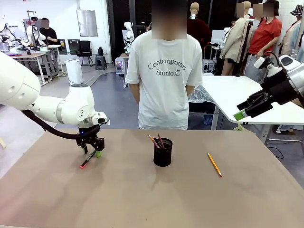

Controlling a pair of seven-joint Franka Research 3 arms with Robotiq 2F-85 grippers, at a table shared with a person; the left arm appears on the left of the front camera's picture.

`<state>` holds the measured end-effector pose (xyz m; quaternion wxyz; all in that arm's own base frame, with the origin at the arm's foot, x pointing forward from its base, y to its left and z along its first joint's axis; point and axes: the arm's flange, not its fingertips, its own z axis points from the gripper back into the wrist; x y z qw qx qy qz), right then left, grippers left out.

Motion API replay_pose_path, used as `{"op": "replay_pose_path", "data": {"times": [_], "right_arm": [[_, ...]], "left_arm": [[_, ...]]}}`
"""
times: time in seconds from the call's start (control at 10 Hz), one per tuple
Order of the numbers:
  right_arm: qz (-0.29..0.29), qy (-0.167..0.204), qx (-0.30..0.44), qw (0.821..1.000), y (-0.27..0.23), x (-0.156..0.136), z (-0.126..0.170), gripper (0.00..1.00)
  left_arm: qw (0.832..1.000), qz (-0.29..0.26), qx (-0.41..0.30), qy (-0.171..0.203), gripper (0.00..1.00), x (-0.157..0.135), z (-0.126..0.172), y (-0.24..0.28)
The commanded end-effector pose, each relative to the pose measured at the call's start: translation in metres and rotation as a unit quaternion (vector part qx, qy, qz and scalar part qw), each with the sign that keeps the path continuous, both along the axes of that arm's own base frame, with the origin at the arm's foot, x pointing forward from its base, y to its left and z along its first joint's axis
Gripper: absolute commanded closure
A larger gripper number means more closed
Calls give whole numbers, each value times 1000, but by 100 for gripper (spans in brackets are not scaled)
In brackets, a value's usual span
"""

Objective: Place the pens into the pen holder.
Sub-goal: Pick up a writing instrument from the table and place it into the Pen holder.

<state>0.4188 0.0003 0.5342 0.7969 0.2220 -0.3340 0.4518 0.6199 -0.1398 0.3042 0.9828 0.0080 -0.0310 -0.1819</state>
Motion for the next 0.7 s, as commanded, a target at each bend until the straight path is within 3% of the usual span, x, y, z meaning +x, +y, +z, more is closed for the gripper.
{"op": "replay_pose_path", "data": {"times": [0.0, 0.1, 0.2, 0.6], "right_arm": [[3, -5, 15, 1000, 2, 0, 0, 0], [3, -5, 15, 1000, 2, 0, 0, 0], [3, -5, 15, 1000, 2, 0, 0, 0], [3, -5, 15, 1000, 2, 0, 0, 0]], "left_arm": [[1000, 8, 18, -10, 77, 0, 1, -1], [1000, 7, 20, -8, 96, -1, 2, -1], [1000, 7, 25, -6, 100, -2, 2, -1], [1000, -6, 12, 7, 100, -7, 4, -4]]}}
